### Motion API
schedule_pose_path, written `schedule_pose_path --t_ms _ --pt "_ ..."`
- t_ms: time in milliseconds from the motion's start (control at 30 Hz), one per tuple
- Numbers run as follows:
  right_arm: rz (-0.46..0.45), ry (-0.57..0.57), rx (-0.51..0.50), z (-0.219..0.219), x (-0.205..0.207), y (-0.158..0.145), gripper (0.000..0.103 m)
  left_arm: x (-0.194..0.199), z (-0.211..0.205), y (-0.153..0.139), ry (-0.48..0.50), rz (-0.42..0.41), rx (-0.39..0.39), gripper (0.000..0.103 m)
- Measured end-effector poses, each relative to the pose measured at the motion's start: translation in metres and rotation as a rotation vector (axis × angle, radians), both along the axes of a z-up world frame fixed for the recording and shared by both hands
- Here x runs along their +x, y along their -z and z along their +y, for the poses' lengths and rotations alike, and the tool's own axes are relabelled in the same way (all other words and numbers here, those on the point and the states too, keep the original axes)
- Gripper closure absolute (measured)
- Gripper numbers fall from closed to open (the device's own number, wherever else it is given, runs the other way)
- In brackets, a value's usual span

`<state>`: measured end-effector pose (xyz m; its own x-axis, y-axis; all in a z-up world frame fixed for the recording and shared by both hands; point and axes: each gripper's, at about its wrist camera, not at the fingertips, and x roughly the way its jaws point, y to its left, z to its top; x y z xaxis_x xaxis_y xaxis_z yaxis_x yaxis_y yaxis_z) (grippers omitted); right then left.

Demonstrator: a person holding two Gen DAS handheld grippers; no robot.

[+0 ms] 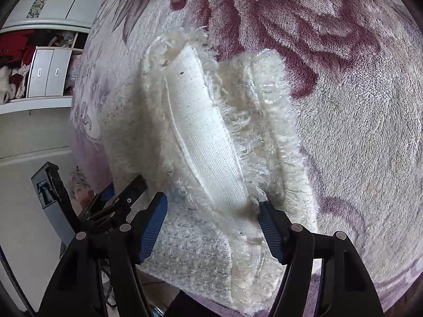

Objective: Fold large clothes

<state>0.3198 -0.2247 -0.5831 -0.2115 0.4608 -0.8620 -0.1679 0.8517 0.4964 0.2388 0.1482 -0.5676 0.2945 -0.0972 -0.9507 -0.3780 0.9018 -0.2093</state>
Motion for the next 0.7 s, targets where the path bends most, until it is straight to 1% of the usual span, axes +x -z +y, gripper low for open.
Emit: schedule_pose_path --t_ms 67,133,233,267,300,367,400,433,467,500,533,567,600,667,700 --pt "-0.008 -0.014 -0.026 0.000 -0.003 0.002 0.072 0.003 -0.001 0.001 0.010 -0.019 -0.008 0.000" --pt "-0.006 0.011 -0.017 0.001 -0.007 0.002 0.081 0.004 0.001 0.002 0.011 -0.029 -0.025 0.000" --pt "-0.020 0.044 -0.015 0.000 -0.012 -0.005 0.086 0.006 0.010 0.008 0.001 -0.005 -0.110 0.000" --pt "-0.034 0.063 -0.020 -0.003 -0.014 -0.012 0.087 0.006 0.013 0.006 -0.004 0.004 -0.140 0.000" --pt "-0.053 0.079 -0.031 -0.006 -0.015 -0.021 0.087 0.005 0.014 0.002 -0.006 0.006 -0.150 0.000" --pt "-0.138 0.102 -0.075 -0.014 -0.017 -0.048 0.088 -0.002 0.015 -0.014 0.002 -0.012 -0.114 0.000" --pt "-0.188 0.111 -0.109 -0.017 -0.017 -0.058 0.088 -0.006 0.014 -0.024 0.013 -0.023 -0.078 0.000" --pt "-0.210 0.111 -0.146 -0.020 -0.016 -0.058 0.088 -0.010 0.013 -0.030 0.021 -0.024 -0.038 0.000" --pt "-0.205 0.111 -0.173 -0.022 -0.014 -0.051 0.088 -0.013 0.011 -0.035 0.030 -0.027 -0.016 0.000" --pt "-0.177 0.118 -0.178 -0.024 -0.012 -0.041 0.088 -0.016 0.009 -0.037 0.035 -0.016 0.000 0.000" --pt "-0.129 0.092 -0.160 -0.021 -0.008 -0.028 0.087 -0.020 0.006 -0.038 0.037 0.002 0.019 0.000" --pt "-0.080 0.056 -0.133 -0.017 -0.005 -0.017 0.083 -0.022 0.004 -0.037 0.044 0.012 0.033 0.000" --pt "-0.030 0.049 -0.107 -0.020 0.000 -0.009 0.081 -0.025 0.001 -0.035 0.055 0.023 0.046 0.000" --pt "0.071 0.062 -0.031 -0.024 0.002 0.001 0.069 -0.032 -0.003 -0.027 0.069 0.053 0.069 0.000" --pt "0.100 0.072 -0.016 -0.029 0.001 0.000 0.065 -0.035 -0.005 -0.022 0.072 0.072 0.066 0.000"
